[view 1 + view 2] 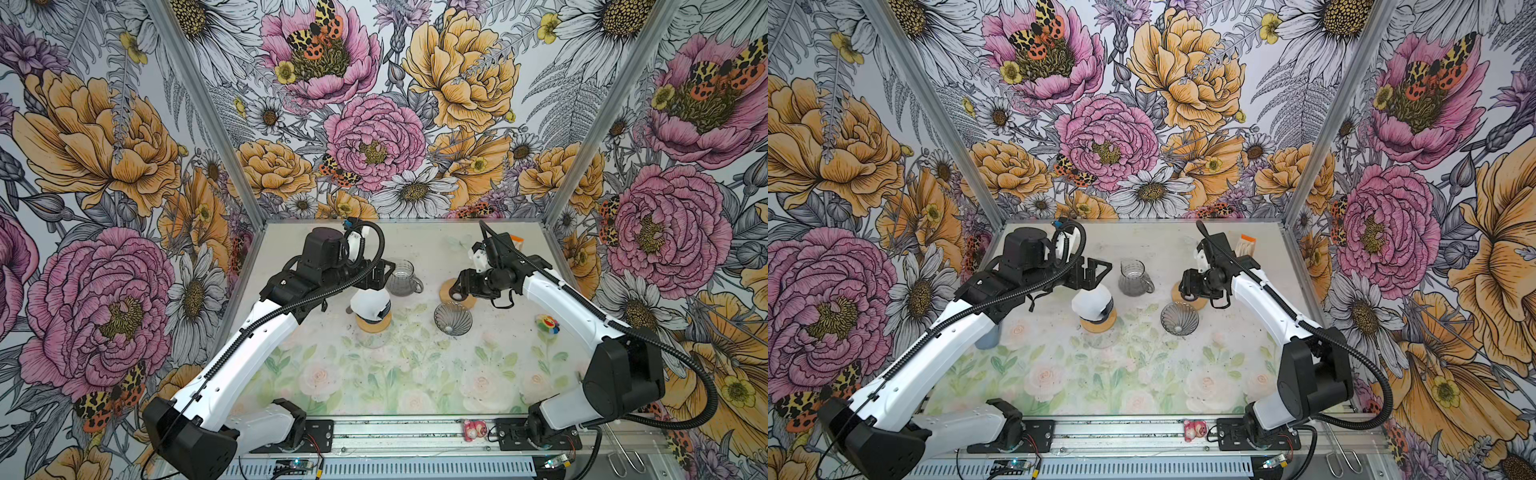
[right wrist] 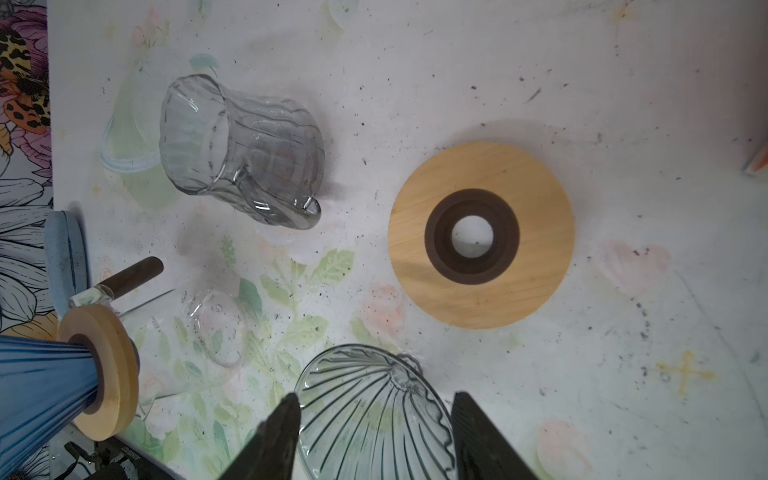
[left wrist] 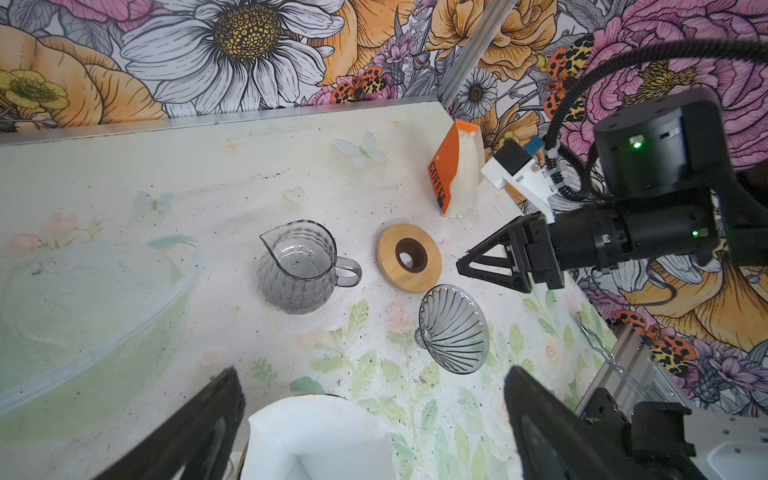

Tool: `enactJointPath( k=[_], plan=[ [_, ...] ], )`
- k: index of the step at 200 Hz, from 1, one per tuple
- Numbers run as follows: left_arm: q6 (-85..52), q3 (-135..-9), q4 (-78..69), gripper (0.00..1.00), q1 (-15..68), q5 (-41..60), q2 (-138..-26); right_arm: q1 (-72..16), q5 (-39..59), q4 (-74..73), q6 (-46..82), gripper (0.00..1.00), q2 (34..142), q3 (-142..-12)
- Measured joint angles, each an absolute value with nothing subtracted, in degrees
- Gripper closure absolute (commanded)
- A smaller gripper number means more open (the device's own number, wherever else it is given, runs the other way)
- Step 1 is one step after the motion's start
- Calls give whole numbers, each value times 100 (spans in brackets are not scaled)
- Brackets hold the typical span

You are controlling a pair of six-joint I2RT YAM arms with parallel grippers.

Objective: Place the coffee filter in the dripper
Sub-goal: 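Move the right gripper to the wooden ring while the left holds the filter, then lower the right gripper onto the wooden ring's edge and close it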

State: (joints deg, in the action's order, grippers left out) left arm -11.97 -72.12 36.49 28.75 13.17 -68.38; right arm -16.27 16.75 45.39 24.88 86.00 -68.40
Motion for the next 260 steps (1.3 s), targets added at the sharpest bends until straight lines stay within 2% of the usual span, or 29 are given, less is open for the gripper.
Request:
enactJointPath(
  k=[111, 188, 260],
  plan=[
    [-1197, -7212, 3607, 1, 2875, 1317, -7008, -709, 1557, 4005, 2921, 37, 8984, -6558],
    [-1199, -7212, 3607, 1, 2875, 1313, -7013, -489, 1879, 3068, 3371, 34, 9555, -6086],
    [-1199, -7212, 3592, 1, 2790, 1315, -7207, -440, 2178, 2241, 3640, 36, 9953, -5660]
  ],
)
